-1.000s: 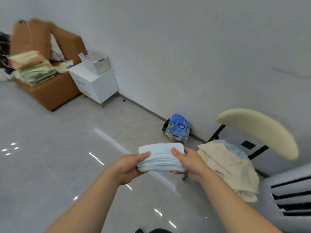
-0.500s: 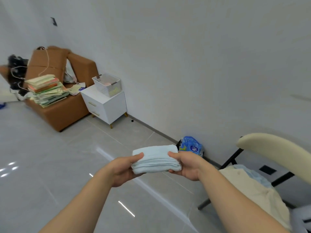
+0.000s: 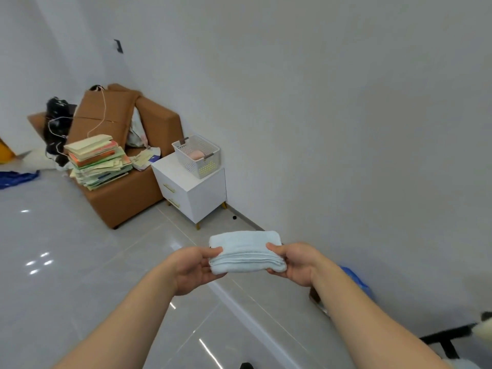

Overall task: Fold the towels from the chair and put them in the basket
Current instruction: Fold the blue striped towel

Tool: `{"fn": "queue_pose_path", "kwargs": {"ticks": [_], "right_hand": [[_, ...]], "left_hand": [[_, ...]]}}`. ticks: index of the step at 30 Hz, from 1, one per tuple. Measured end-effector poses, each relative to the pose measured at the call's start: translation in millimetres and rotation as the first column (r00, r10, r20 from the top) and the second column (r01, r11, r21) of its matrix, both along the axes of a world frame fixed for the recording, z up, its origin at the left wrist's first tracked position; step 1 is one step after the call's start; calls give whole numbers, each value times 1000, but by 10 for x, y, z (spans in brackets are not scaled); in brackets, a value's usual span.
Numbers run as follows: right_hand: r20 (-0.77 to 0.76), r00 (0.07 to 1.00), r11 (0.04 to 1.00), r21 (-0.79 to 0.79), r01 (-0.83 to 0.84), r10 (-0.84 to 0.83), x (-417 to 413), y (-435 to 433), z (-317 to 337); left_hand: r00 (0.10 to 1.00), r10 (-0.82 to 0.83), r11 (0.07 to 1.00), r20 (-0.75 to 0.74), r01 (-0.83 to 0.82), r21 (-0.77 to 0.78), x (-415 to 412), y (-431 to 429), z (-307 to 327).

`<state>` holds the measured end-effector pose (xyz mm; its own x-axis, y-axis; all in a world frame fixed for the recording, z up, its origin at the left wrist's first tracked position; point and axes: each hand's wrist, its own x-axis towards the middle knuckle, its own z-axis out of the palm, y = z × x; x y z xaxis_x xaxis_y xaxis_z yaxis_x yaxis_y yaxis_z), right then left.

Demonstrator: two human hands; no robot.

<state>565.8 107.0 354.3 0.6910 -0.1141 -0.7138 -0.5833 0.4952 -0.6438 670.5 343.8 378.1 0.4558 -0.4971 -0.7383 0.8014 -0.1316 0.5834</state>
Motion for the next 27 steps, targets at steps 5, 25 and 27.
{"fn": "queue_pose_path", "kwargs": {"ticks": [5, 25, 27], "right_hand": [[7, 994, 994, -33, -106, 106, 1427, -104, 129], [-47, 990, 987, 89, 134, -130, 6005, -414, 79], [-72, 986, 982, 110, 155, -147, 6364, -554, 4]], "left_hand": [[993, 120, 993, 16, -121, 12, 1162, -4, 57], [997, 50, 993, -62, -56, -100, 5973, -392, -86], [997, 24, 994, -77, -33, -107, 6347, -514, -118]]}}
